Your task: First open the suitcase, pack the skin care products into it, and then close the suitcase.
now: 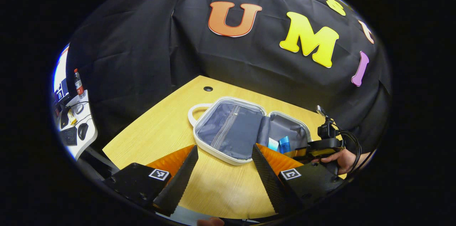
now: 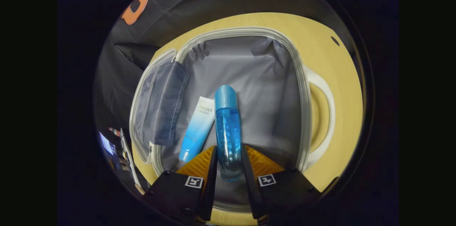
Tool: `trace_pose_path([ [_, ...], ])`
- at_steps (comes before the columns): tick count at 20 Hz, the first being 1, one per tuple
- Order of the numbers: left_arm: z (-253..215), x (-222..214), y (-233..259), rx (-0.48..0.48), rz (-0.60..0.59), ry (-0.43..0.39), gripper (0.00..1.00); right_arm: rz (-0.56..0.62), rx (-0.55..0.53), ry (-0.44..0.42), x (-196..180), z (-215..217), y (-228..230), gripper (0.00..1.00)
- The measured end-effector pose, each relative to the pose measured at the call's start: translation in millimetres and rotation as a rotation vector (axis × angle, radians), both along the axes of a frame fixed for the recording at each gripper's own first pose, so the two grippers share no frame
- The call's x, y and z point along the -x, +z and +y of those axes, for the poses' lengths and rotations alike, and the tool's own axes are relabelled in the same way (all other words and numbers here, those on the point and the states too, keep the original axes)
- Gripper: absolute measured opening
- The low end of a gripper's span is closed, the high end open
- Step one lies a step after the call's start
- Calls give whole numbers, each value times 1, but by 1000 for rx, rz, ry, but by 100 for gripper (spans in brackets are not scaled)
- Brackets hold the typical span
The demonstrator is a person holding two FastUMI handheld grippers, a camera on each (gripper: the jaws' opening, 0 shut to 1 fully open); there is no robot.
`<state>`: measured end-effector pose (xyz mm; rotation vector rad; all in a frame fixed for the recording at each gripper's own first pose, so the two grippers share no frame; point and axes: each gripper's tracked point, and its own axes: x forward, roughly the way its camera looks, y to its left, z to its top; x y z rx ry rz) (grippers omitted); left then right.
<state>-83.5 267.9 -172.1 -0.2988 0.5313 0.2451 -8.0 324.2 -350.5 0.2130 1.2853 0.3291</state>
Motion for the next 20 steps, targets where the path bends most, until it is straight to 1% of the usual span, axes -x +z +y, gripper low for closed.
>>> trace_pose_path([
  [3,-4,-4,5,6,-15,-21,97,-47,-16,20,4,-3,18,40],
  [6,-5,-12,6,29,-32,-45,98,-111,-6,52,10,-13,36,69],
  [8,2,-16,11,18,-54,-61,98,-187,3,79,11,-24,54,70],
  [9,4,-19,13,16,-72,-71,98,-237,13,97,10,-30,65,73],
  [10,8,-21,14,20,-85,-82,98,-291,26,115,9,-37,75,71],
  [11,13,-22,16,22,-98,-83,98,-344,35,132,8,-45,87,77],
  [13,27,-26,15,30,-114,-76,98,-451,41,169,6,-54,115,77],
  [14,34,-27,13,44,-124,-79,98,-502,44,193,8,-57,128,80],
  [15,40,-29,12,66,-133,-80,98,-550,49,214,7,-61,141,79],
  [16,47,-28,9,96,-141,-83,99,-585,42,229,9,-62,155,83],
  [18,58,-34,3,182,-171,-101,98,-645,20,245,11,-64,182,82],
  [20,70,-38,-14,274,-179,-97,98,-695,9,265,12,-65,201,82],
])
